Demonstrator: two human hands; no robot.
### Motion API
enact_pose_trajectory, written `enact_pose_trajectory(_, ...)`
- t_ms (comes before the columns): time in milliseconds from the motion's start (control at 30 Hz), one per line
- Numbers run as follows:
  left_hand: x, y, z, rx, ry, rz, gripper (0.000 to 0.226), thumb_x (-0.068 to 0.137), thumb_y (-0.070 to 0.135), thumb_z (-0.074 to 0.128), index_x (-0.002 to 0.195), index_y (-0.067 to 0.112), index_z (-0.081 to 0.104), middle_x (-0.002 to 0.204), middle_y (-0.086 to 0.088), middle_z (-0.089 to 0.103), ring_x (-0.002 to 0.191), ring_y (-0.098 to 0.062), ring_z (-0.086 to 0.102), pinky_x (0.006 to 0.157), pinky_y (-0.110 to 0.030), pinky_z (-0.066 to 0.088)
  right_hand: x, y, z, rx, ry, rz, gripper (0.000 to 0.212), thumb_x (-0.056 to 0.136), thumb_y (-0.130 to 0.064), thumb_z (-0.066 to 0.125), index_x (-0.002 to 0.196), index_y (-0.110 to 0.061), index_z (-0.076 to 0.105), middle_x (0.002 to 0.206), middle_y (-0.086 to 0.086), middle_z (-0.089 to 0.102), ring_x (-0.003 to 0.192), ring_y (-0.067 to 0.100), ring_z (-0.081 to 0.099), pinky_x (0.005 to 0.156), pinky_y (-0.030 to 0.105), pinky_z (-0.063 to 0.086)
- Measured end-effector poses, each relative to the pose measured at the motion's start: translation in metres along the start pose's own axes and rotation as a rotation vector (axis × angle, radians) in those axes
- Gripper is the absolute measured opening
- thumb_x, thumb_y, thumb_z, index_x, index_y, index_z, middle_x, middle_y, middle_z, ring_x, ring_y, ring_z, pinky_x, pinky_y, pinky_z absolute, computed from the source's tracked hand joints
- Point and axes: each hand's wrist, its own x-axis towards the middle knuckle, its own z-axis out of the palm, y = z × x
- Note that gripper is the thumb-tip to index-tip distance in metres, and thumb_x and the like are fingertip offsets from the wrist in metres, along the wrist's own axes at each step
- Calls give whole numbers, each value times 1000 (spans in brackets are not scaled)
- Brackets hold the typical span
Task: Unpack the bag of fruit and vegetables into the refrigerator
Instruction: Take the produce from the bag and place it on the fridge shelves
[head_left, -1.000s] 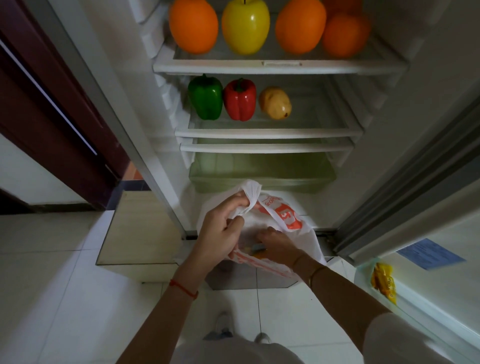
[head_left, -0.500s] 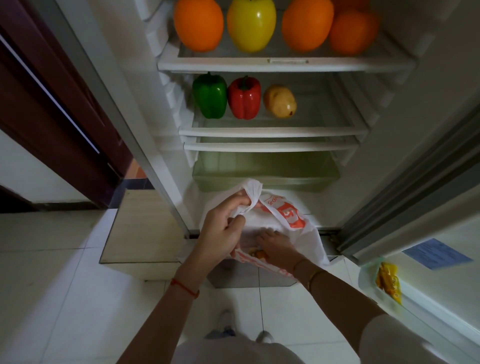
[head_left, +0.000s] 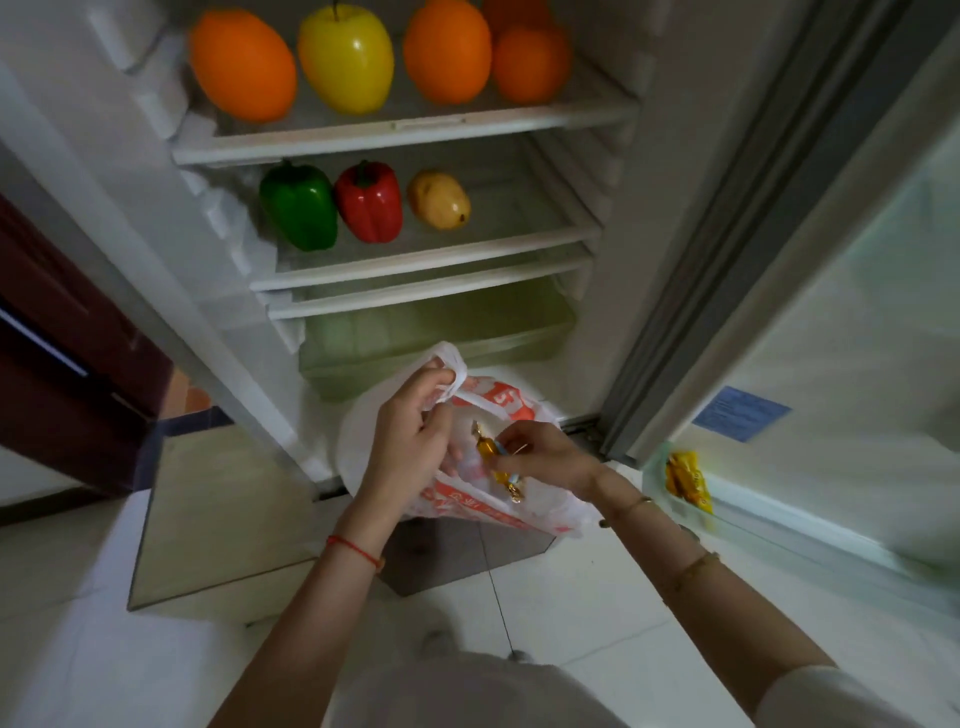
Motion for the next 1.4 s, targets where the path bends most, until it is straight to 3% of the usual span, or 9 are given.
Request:
enact_pose_trajectory(100, 3, 5, 14, 24, -25, -5, 32, 97, 1, 48, 112, 27, 57, 90, -2, 66, 47, -7, 62, 48, -31, 57, -40, 1, -28, 135, 103, 21, 29, 83, -23, 76, 107, -9, 66, 93, 2, 68, 80, 11, 64, 71, 23, 54)
enact_pose_trajectory(233, 2, 20, 35, 25, -72, 3, 30, 98, 4, 48, 117, 26, 57, 82, 1, 63, 49, -5, 63, 46, -23, 54, -88, 21, -71, 196, 389, 73, 8, 84, -17, 72, 90, -13, 70, 78, 5, 68, 69, 13, 62, 66, 25, 52)
enact_pose_trajectory(400, -1, 29, 60, 6, -74, -6, 31, 98, 6, 48, 122, 23, 58, 106, -13, 68, 70, -15, 69, 46, -20, 54, -128, 69, -114, 123, 694, 245, 23, 84, -20, 69, 65, -9, 63, 59, 4, 56, 59, 18, 51, 61, 28, 42)
enact_pose_trajectory(500, -6, 31, 70, -5, -89, 7, 31, 99, 6, 47, 117, 29, 57, 106, -15, 68, 60, -13, 69, 45, -22, 54, -131, 95, -128, 77, 772, 372, 29, 83, -30, 70, 66, -7, 63, 60, 9, 54, 61, 19, 49, 62, 29, 37)
enact_pose_trajectory(867, -24, 33, 75, 15, -49, -31, 29, 100, 8, 47, 120, 25, 56, 87, -8, 68, 54, -13, 67, 48, -30, 58, -84, 112, -118, -21, 724, 518, 37, 78, -36, 77, 83, -4, 60, 89, 14, 65, 79, 24, 59, 65, 31, 48)
enact_pose_trajectory(1033, -29, 33, 70, 14, -19, -9, 29, 99, 6, 46, 111, 30, 58, 85, -1, 67, 54, -12, 66, 47, -30, 56, -86, 113, -114, -129, 709, 532, 36, 85, -36, 71, 75, -6, 52, 78, 8, 53, 63, 17, 47, 46, 23, 30)
enact_pose_trajectory(1167, -30, 32, 68, 5, 15, -21, 30, 99, 6, 46, 115, 27, 60, 90, 0, 67, 55, -13, 66, 45, -28, 55, -101, 102, -114, -270, 906, 302, 23, 93, -27, 62, 83, -7, 57, 80, 5, 52, 73, 19, 49, 63, 24, 35)
enact_pose_trajectory(1233, -30, 31, 66, 3, 38, -26, 29, 99, 7, 45, 118, 25, 59, 93, -1, 67, 55, -14, 67, 45, -29, 56, -108, 92, -108, -273, 944, 147, 17, 94, -23, 60, 84, -9, 60, 78, 4, 57, 66, 16, 49, 55, 22, 33)
enact_pose_trajectory(1400, -33, 33, 62, -30, 82, -23, 31, 99, 7, 46, 118, 30, 56, 96, -3, 68, 55, -16, 67, 47, -32, 57, -102, 75, -72, -464, 517, -111, 17, 91, -25, 65, 84, -11, 73, 83, 4, 72, 67, 14, 57, 64, 19, 44)
